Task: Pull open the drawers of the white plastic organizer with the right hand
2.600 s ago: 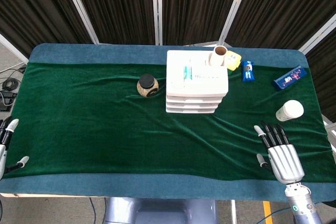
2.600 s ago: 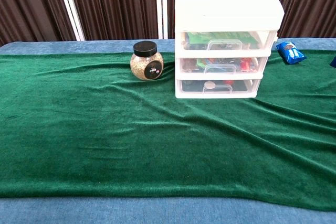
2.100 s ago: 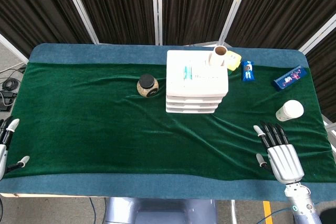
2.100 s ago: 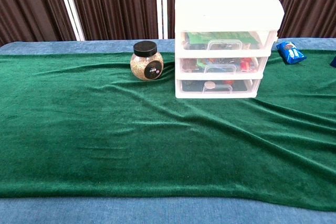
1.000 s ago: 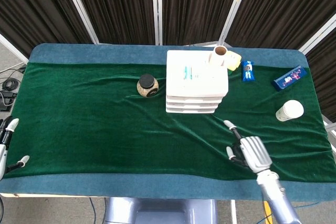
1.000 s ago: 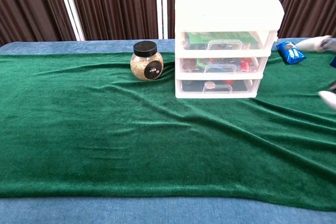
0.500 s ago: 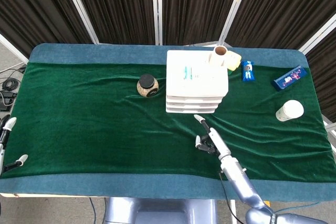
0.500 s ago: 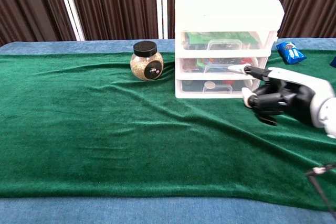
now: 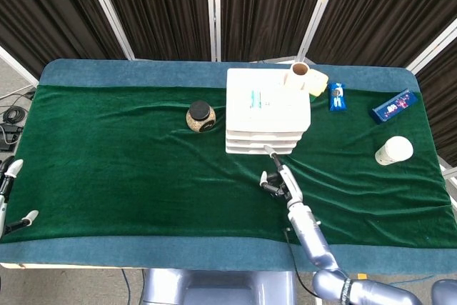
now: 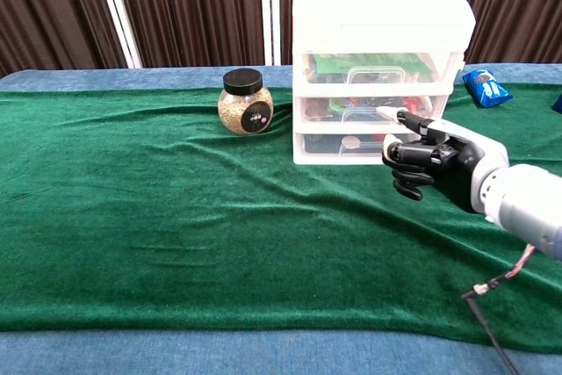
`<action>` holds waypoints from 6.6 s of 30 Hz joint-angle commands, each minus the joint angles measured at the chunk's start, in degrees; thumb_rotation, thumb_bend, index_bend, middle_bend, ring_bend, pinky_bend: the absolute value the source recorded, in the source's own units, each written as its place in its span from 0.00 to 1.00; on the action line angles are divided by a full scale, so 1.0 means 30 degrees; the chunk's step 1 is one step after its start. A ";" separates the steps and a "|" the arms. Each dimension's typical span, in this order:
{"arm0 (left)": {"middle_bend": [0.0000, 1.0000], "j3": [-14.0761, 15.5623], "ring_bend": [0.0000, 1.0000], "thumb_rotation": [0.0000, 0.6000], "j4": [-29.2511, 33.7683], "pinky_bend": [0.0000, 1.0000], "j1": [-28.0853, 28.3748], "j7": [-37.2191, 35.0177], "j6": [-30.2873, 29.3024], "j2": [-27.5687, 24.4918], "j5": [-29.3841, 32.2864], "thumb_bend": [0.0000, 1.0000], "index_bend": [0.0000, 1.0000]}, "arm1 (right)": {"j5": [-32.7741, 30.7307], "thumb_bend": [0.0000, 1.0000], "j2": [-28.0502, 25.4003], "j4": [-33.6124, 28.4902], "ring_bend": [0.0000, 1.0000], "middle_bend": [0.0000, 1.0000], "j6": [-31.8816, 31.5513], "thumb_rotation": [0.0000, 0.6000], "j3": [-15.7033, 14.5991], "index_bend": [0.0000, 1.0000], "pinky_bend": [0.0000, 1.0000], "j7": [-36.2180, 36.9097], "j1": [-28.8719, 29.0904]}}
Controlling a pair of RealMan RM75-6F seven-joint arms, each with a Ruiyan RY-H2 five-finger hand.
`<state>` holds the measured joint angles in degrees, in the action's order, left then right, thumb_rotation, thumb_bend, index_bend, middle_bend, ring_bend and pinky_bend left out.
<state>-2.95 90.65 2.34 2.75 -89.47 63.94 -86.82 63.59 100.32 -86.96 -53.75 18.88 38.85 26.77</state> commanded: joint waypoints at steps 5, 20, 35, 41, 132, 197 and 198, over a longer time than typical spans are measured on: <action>0.00 -0.0061 0.00 1.00 -0.0074 0.00 0.0001 -0.0244 -0.0010 -0.0053 0.0085 0.08 0.00 | 0.0210 0.68 0.1111 0.1480 0.99 0.97 0.0114 1.00 0.0039 0.04 0.88 0.0938 0.0067; 0.00 -0.0078 0.00 1.00 -0.0039 0.00 0.0026 -0.0322 0.0103 -0.0099 0.0220 0.08 0.00 | 0.0436 0.68 0.1762 0.2440 0.99 0.97 0.0736 1.00 0.0350 0.06 0.88 0.1669 0.0396; 0.00 -0.0044 0.00 1.00 -0.0104 0.00 0.0101 -0.0446 0.0336 -0.0120 0.0306 0.08 0.00 | 0.0393 0.68 0.2168 0.3242 0.99 0.97 0.1170 1.00 0.0799 0.08 0.88 0.1872 0.0804; 0.00 -0.0037 0.00 1.00 -0.0075 0.00 0.0122 -0.0360 0.0402 -0.0103 0.0357 0.08 0.00 | 0.0373 0.68 0.2317 0.3337 0.99 0.97 0.1529 1.00 0.0971 0.10 0.88 0.2022 0.1077; 0.00 0.0336 0.00 1.00 0.0376 0.00 0.0084 0.0706 0.0316 0.0034 -0.0104 0.08 0.00 | 0.7272 0.63 -0.1690 -0.1159 0.94 0.92 -0.5691 1.00 -0.3835 0.26 0.85 -1.1879 -0.1979; 0.00 0.0330 0.00 1.00 0.0399 0.00 0.0128 0.0512 0.0515 -0.0079 0.0014 0.08 0.00 | -0.0539 0.64 0.0225 -0.1619 0.96 0.93 -0.4187 1.00 -0.1460 0.47 0.85 -2.1602 0.1939; 0.00 0.0326 0.00 1.00 0.0397 0.00 0.0126 0.0502 0.0508 -0.0083 0.0016 0.08 0.00 | -0.0579 0.64 0.0214 -0.1638 0.96 0.93 -0.4195 1.00 -0.1485 0.48 0.85 -2.1636 0.1939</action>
<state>-1.97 91.85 2.72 4.26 -87.95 63.69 -86.77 61.90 100.99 -91.83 -66.31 14.47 -26.02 32.59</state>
